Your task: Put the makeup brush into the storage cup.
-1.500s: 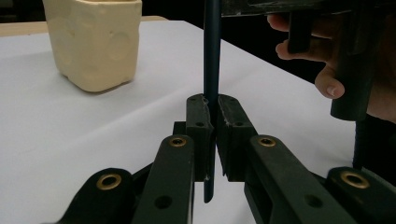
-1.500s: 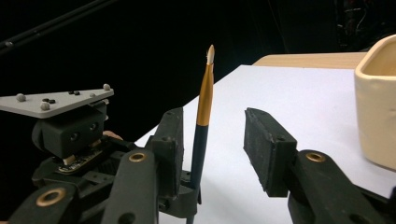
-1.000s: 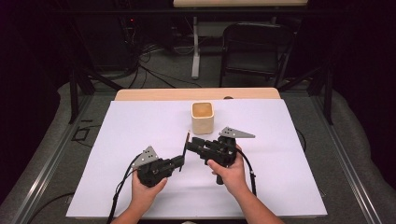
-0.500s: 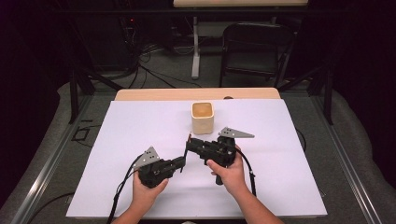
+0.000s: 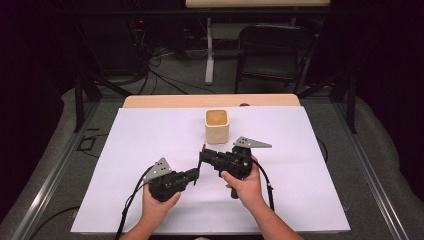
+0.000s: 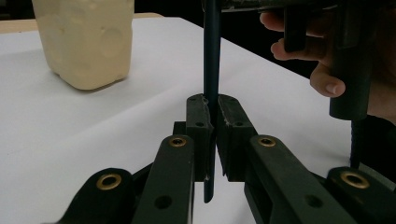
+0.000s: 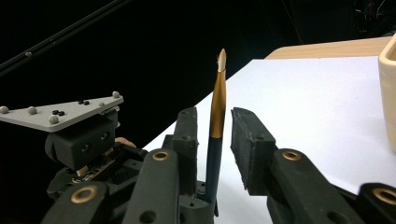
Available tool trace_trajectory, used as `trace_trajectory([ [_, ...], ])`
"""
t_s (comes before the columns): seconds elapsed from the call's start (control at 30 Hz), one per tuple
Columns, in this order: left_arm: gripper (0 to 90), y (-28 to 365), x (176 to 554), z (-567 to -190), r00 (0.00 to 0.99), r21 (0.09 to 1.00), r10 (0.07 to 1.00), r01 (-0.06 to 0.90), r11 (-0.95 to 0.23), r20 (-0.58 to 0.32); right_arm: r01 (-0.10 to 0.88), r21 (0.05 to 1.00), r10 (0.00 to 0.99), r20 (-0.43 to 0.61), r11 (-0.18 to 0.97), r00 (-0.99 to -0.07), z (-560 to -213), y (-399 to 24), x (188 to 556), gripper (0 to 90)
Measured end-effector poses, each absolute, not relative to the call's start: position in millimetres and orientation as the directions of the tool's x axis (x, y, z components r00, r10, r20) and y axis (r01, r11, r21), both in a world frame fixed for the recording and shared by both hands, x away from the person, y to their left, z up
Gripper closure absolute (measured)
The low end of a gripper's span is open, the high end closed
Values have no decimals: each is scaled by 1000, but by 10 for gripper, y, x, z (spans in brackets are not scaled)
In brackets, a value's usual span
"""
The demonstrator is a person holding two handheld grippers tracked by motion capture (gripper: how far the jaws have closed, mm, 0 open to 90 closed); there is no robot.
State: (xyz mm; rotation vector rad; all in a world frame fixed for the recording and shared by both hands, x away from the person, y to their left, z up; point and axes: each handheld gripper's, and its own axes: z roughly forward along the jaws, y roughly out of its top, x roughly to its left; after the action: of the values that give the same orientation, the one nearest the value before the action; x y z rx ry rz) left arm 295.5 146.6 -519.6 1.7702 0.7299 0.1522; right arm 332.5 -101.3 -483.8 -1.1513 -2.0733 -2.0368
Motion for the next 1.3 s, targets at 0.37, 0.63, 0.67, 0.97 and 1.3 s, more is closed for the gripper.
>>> trace_trajectory([
  [0.37, 838, 1448, 2946, -5201, 794, 906, 553, 394, -151, -254, 509, 852, 473, 500, -122, -726, -4839, -1020, 3330, 770],
  [0.63, 838, 1446, 2942, -5202, 796, 906, 549, 396, -153, -255, 511, 851, 470, 502, -119, -726, -4838, -1028, 3329, 810],
  [0.67, 838, 1445, 2943, -5203, 797, 906, 547, 395, -153, -255, 511, 851, 470, 501, -118, -726, -4838, -1029, 3329, 817],
  [0.97, 838, 1445, 2941, -5204, 798, 906, 547, 395, -155, -254, 513, 851, 468, 500, -112, -729, -4837, -1034, 3329, 835],
  [1.3, 837, 1449, 2946, -5210, 803, 907, 537, 393, -154, -257, 512, 852, 468, 499, -111, -729, -4838, -1035, 3330, 836],
])
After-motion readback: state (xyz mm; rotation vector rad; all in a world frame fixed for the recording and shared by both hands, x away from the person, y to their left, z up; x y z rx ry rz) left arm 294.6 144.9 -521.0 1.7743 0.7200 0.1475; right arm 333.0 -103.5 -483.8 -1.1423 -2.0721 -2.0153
